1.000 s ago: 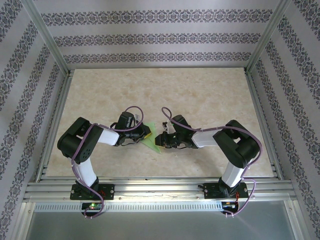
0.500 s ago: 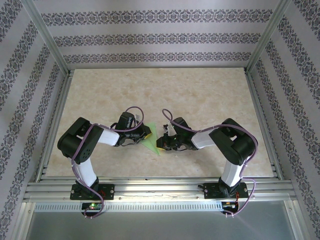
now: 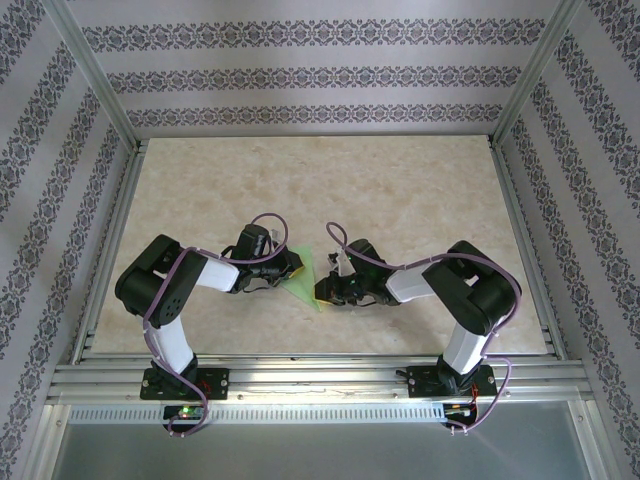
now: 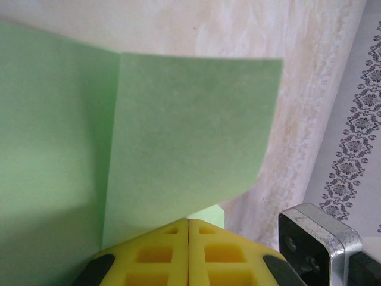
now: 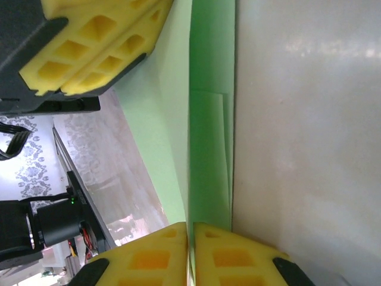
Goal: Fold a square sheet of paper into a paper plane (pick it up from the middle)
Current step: Fourth fold the wing at the center of the table.
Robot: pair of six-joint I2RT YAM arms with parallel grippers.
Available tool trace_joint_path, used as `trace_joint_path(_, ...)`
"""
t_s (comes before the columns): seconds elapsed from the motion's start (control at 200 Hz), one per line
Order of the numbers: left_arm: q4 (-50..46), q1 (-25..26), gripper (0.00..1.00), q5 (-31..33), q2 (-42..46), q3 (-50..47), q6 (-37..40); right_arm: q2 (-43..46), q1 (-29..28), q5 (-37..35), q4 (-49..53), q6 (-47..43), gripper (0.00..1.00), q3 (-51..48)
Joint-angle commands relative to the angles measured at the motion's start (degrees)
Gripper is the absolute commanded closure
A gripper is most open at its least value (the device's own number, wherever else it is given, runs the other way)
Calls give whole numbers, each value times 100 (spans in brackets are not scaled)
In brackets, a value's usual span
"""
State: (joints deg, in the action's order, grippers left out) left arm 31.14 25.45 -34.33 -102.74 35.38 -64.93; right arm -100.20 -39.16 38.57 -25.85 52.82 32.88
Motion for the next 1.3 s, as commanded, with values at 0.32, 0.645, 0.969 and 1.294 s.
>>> trace_joint_path(0.32,-107,65,94,44,-172,-150,8,333,-181,-60,542,30,88,-179)
trace_joint_path(0.645,-69,56,94,53,-181,-174,-11,395,-246,2,763,-26,91,-221)
trace_joint_path(0.969,-73,56,94,51,-176,-178,-11,36,-417,-112,910,-93,92,-183)
trace_joint_path(1.294,-64,60,94,66,-183,-189,-27,520,-475,-218,1929,-532,91,72)
